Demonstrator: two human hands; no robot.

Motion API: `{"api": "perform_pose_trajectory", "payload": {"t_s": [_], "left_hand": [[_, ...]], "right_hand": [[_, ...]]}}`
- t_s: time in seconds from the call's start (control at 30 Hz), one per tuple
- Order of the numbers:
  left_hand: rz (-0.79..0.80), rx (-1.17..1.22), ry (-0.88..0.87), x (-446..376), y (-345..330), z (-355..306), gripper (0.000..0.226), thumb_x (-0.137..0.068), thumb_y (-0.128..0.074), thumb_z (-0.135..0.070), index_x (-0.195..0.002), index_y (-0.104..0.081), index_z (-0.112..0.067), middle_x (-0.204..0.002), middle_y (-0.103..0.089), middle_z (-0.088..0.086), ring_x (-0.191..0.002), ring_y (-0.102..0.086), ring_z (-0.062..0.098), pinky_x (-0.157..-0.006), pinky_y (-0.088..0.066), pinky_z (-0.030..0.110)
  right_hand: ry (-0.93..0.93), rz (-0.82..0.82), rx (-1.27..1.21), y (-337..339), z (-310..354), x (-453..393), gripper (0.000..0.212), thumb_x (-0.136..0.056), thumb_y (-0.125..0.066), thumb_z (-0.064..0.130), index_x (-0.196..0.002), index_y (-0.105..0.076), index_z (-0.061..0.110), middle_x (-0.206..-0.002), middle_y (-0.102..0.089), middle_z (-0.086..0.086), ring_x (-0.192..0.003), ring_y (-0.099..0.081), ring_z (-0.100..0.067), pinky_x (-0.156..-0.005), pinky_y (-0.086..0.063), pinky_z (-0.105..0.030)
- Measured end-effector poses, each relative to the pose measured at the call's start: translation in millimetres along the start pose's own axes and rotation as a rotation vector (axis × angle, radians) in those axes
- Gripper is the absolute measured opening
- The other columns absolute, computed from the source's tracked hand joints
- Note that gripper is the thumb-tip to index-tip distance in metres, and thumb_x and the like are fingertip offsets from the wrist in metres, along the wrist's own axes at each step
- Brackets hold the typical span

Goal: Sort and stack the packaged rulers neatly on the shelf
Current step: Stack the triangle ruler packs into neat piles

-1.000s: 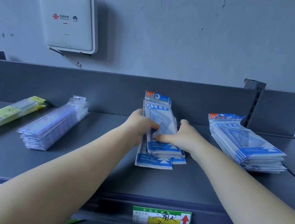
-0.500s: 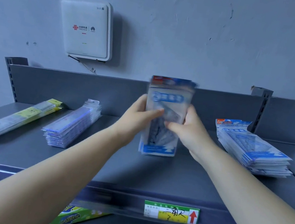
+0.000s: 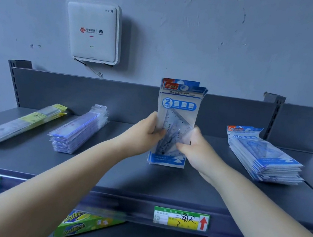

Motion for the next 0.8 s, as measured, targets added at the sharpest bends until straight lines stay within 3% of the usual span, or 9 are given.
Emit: {"api": "perform_pose_trajectory", "payload": {"t_s": [0.07, 0.13, 0.33, 0.4, 0.5, 0.57, 0.67, 0.73, 0.8], "left_hand": [[-0.016, -0.025, -0.024, -1.1, 4.7, -4.5, 0.024, -0.097, -0.042, -0.011, -0.121, -0.043, -0.012, -0.085, -0.048, -0.017, -0.076, -0.045, 0.004, -0.078, -0.036, 0.025], [-0.051, -0.018, -0.035, -3.7, 6.6, -9.2, 0.024, -0.096, -0.042, -0.010, -0.120, -0.044, -0.013, -0.083, -0.046, -0.018, -0.072, -0.044, 0.002, -0.076, -0.035, 0.025], [0.058, -0.077, 0.021, 5.7, -12.6, 1.4, 0.017, -0.095, -0.047, -0.012, -0.112, -0.049, -0.012, -0.092, -0.055, -0.007, -0.077, -0.051, 0.013, -0.070, -0.043, 0.026], [0.029, 0.004, 0.021, -0.3, -15.3, -8.8, 0.010, -0.094, -0.050, -0.010, -0.104, -0.052, -0.012, -0.089, -0.059, -0.003, -0.069, -0.055, 0.012, -0.064, -0.049, 0.026], [0.013, 0.217, 0.033, -16.2, -25.0, -33.9, 0.014, -0.091, -0.056, -0.007, -0.105, -0.059, -0.005, -0.095, -0.066, 0.011, -0.074, -0.062, 0.023, -0.072, -0.055, 0.040], [0.043, 0.346, 0.044, -27.1, -38.5, -50.5, 0.017, -0.090, -0.059, -0.006, -0.106, -0.062, -0.002, -0.096, -0.068, 0.016, -0.076, -0.063, 0.026, -0.073, -0.056, 0.042], [0.102, 0.442, 0.074, -44.9, -64.1, -73.9, 0.022, -0.088, -0.062, -0.010, -0.107, -0.064, 0.001, -0.093, -0.068, 0.014, -0.071, -0.063, 0.022, -0.071, -0.057, 0.035], [0.141, 0.483, 0.116, -54.2, -78.9, -83.3, 0.026, -0.088, -0.064, -0.012, -0.108, -0.063, 0.003, -0.095, -0.069, 0.018, -0.073, -0.063, 0.024, -0.073, -0.057, 0.036], [0.195, 0.528, 0.150, -62.7, -96.0, -93.1, 0.024, -0.089, -0.062, -0.013, -0.107, -0.063, 0.002, -0.092, -0.070, 0.017, -0.067, -0.064, 0.021, -0.067, -0.056, 0.032]], "right_hand": [[0.032, -0.042, 0.015, 4.7, 6.1, 0.7, 0.016, -0.093, -0.050, 0.010, -0.102, -0.038, 0.015, -0.092, -0.052, 0.002, -0.090, -0.050, -0.014, -0.070, -0.040, -0.022], [0.050, -0.064, 0.008, 8.2, 10.0, 0.0, 0.015, -0.093, -0.050, 0.010, -0.101, -0.039, 0.015, -0.091, -0.051, 0.003, -0.089, -0.049, -0.013, -0.069, -0.038, -0.019], [-0.017, -0.028, 0.217, 12.4, -2.7, 11.8, 0.012, -0.095, -0.048, 0.016, -0.096, -0.037, 0.013, -0.079, -0.040, 0.003, -0.074, -0.043, -0.015, -0.055, -0.032, -0.023], [0.000, -0.061, 0.180, 25.5, 1.1, 12.2, 0.010, -0.093, -0.049, 0.013, -0.090, -0.040, 0.013, -0.078, -0.042, 0.002, -0.073, -0.043, -0.014, -0.059, -0.033, -0.025], [0.011, -0.126, 0.032, 59.0, 5.9, 10.0, 0.011, -0.088, -0.052, 0.009, -0.097, -0.051, 0.014, -0.092, -0.058, -0.001, -0.082, -0.053, -0.016, -0.071, -0.041, -0.027], [-0.002, -0.170, 0.006, 85.6, 5.9, 10.6, 0.014, -0.083, -0.055, 0.007, -0.097, -0.056, 0.007, -0.084, -0.060, -0.003, -0.074, -0.052, -0.015, -0.065, -0.038, -0.026], [-0.055, -0.248, -0.003, 123.5, 1.8, 15.2, 0.040, -0.063, -0.055, 0.020, -0.090, -0.054, -0.010, -0.076, -0.052, -0.012, -0.071, -0.047, -0.020, -0.069, -0.035, -0.032], [-0.097, -0.287, 0.000, 141.5, -6.2, 18.2, 0.039, -0.054, -0.055, 0.024, -0.079, -0.053, -0.006, -0.076, -0.047, -0.009, -0.072, -0.041, -0.021, -0.067, -0.029, -0.035], [-0.143, -0.306, 0.002, 160.0, -16.0, 21.6, 0.031, -0.047, -0.056, 0.028, -0.072, -0.055, 0.010, -0.074, -0.043, -0.010, -0.071, -0.037, -0.023, -0.067, -0.025, -0.037]]}}
Point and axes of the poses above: each hand's wrist, its own x-axis away from the middle knuckle, its own y-axis out of the back of the hand, z = x × y, the point moved 1 cm from there along -x, towards the middle knuckle
